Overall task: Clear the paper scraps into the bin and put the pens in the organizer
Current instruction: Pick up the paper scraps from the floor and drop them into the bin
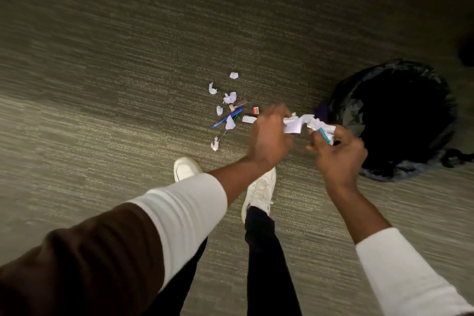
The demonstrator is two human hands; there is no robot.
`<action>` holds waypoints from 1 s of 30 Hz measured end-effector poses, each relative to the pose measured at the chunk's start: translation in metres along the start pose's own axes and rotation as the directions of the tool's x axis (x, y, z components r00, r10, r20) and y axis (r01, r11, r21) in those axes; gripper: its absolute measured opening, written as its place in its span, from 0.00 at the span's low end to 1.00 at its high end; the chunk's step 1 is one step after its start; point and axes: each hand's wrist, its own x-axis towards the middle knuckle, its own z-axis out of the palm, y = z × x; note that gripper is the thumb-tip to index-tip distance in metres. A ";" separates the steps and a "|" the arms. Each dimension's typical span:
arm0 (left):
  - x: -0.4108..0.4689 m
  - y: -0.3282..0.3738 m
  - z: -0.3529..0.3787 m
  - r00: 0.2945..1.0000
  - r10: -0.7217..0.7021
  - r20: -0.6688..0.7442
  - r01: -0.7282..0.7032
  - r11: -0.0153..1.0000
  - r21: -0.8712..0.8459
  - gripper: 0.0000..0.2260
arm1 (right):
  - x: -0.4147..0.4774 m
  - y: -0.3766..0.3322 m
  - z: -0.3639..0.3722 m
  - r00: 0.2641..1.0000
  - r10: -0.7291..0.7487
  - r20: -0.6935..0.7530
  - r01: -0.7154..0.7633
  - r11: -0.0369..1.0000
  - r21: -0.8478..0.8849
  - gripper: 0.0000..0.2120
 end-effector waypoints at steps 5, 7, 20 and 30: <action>-0.007 0.068 0.026 0.995 0.094 0.034 -0.089 0.988 -0.130 0.13 | 0.019 0.013 -0.052 0.969 0.153 -0.193 -0.156 0.988 0.002 0.15; -0.007 0.087 0.040 0.993 0.099 0.061 -0.089 0.984 -0.154 0.13 | 0.028 0.025 -0.067 0.959 0.175 -0.224 -0.182 0.983 -0.008 0.17; 0.003 0.131 0.093 0.953 0.063 0.297 -0.038 0.995 -0.087 0.20 | 0.060 0.054 -0.099 0.903 0.335 -0.269 -0.387 0.907 -0.168 0.24; 0.000 0.038 0.051 0.964 -0.082 0.252 0.085 0.996 -0.001 0.03 | 0.025 0.027 -0.032 0.996 -0.014 -0.083 -0.006 0.971 -0.238 0.09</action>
